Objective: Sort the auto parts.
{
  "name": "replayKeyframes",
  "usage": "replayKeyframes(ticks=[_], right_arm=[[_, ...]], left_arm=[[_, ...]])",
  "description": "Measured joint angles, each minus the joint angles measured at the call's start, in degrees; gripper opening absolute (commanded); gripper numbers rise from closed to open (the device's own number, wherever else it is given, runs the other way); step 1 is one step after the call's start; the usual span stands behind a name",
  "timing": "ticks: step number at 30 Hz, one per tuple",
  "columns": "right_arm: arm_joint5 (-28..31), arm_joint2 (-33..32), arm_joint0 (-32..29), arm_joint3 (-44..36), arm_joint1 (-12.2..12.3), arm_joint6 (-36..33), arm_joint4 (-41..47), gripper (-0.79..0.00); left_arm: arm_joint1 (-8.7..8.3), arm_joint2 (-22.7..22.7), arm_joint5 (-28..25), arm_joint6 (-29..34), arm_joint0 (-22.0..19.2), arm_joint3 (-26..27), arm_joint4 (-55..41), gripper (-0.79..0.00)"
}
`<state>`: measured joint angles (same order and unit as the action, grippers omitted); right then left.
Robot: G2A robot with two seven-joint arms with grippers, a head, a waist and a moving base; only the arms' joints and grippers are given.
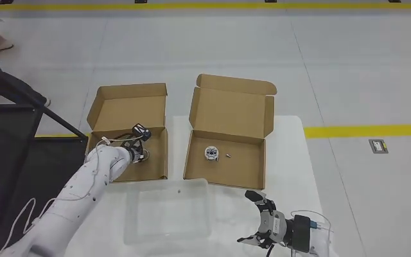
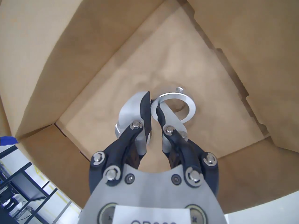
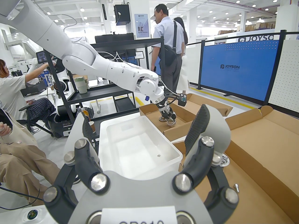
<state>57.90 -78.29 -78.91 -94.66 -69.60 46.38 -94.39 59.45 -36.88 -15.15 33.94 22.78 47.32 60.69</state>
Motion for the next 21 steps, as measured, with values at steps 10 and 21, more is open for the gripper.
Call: replayKeyframes(ticks=[10, 21], right_arm=[[0.0, 0.0, 0.0, 0.0, 0.0, 0.0, 0.0, 0.000], [0.0, 0.0, 0.0, 0.0, 0.0, 0.0, 0.0, 0.000]], left_arm=[[1.38, -1.1, -4.0, -2.4, -1.2, -2.5, 1.0, -0.440], [-4.16, -11.4, -8.5, -4.2, 6.9, 13.6, 3.6, -0.403]])
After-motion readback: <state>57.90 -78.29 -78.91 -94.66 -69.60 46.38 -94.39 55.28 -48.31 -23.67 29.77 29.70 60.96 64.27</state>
